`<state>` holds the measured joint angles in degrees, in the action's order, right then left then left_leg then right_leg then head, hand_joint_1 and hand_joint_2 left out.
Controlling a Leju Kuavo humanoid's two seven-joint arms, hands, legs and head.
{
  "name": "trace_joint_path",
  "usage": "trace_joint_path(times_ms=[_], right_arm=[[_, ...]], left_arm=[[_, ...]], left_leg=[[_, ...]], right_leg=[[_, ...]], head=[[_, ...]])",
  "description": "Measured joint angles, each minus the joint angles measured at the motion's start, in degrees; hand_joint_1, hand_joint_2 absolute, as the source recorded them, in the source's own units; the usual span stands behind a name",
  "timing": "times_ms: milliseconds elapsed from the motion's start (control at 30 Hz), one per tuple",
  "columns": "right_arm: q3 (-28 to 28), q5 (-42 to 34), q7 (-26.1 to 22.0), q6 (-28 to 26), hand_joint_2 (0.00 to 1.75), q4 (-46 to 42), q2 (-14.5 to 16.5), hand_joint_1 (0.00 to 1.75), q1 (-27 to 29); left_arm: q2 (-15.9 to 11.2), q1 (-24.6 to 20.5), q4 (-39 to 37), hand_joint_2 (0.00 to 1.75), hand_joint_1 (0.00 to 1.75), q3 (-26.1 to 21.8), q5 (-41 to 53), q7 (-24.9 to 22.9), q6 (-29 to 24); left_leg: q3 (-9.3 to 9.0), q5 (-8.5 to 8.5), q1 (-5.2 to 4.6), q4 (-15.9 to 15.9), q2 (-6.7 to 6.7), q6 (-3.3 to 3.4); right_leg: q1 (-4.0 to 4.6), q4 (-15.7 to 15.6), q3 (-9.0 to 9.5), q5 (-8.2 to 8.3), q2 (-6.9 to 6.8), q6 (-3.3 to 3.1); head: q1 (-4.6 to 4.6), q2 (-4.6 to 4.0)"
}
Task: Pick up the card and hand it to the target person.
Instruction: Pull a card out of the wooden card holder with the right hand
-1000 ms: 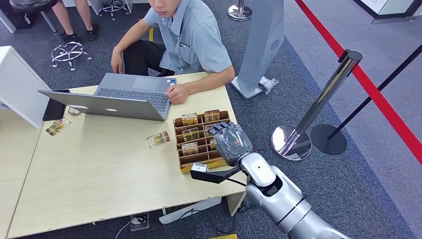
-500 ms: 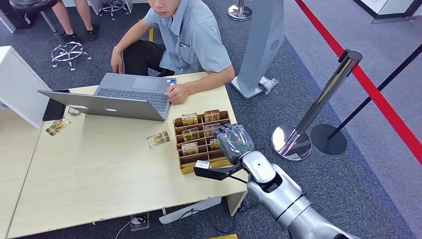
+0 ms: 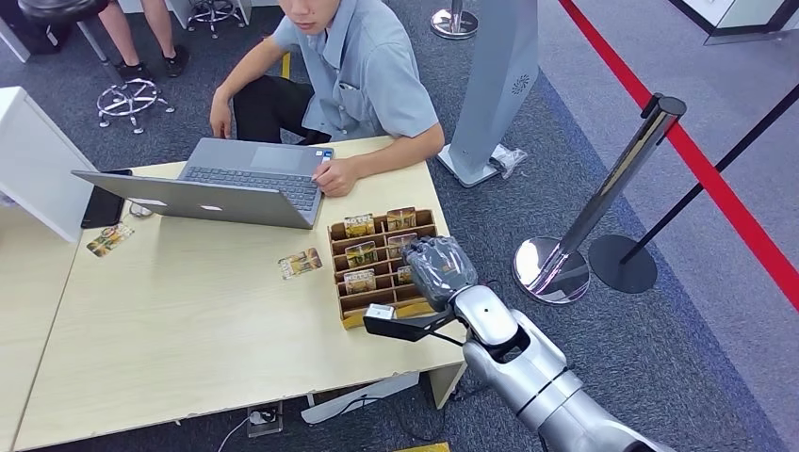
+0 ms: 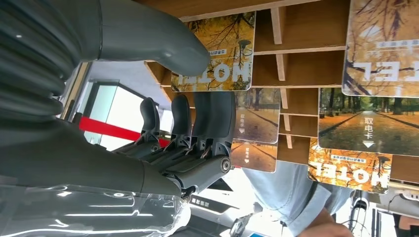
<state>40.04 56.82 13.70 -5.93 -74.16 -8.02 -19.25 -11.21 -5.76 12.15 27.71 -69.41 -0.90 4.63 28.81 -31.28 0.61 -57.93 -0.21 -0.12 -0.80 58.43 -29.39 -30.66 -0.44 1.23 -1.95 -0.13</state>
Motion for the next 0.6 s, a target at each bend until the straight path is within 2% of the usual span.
trace_joint_path(times_ms=[67, 200, 600], right_arm=[[0.0, 0.2, -0.1, 0.2, 1.75, 0.0, 0.2, 1.32, 0.0], [0.0, 0.4, -0.2, 0.4, 1.75, 0.0, 0.6, 1.71, 0.0], [-0.9, 2.1, -0.2, 0.5, 1.75, -2.4, 0.5, 1.75, 0.0]], left_arm=[[0.0, 0.0, 0.0, 0.00, 0.00, 0.0, 0.0, 0.2, 0.0], [0.1, 0.0, 0.0, 0.00, 0.00, 0.0, -0.1, 0.3, -0.1], [0.5, 0.0, 0.0, 0.00, 0.00, 0.0, -0.3, 0.5, -0.4]], left_leg=[[0.00, 0.00, 0.00, 0.0, 0.00, 0.00], [0.00, 0.00, 0.00, 0.0, 0.00, 0.00], [-0.01, 0.00, 0.00, 0.0, 0.01, 0.00]], right_leg=[[0.00, 0.0, 0.00, 0.00, 0.00, 0.00], [0.00, 0.0, 0.00, 0.00, 0.00, 0.00], [0.00, 0.0, -0.01, 0.00, 0.01, 0.00]], head=[[0.00, 0.00], [0.00, 0.00], [0.00, 0.00]])
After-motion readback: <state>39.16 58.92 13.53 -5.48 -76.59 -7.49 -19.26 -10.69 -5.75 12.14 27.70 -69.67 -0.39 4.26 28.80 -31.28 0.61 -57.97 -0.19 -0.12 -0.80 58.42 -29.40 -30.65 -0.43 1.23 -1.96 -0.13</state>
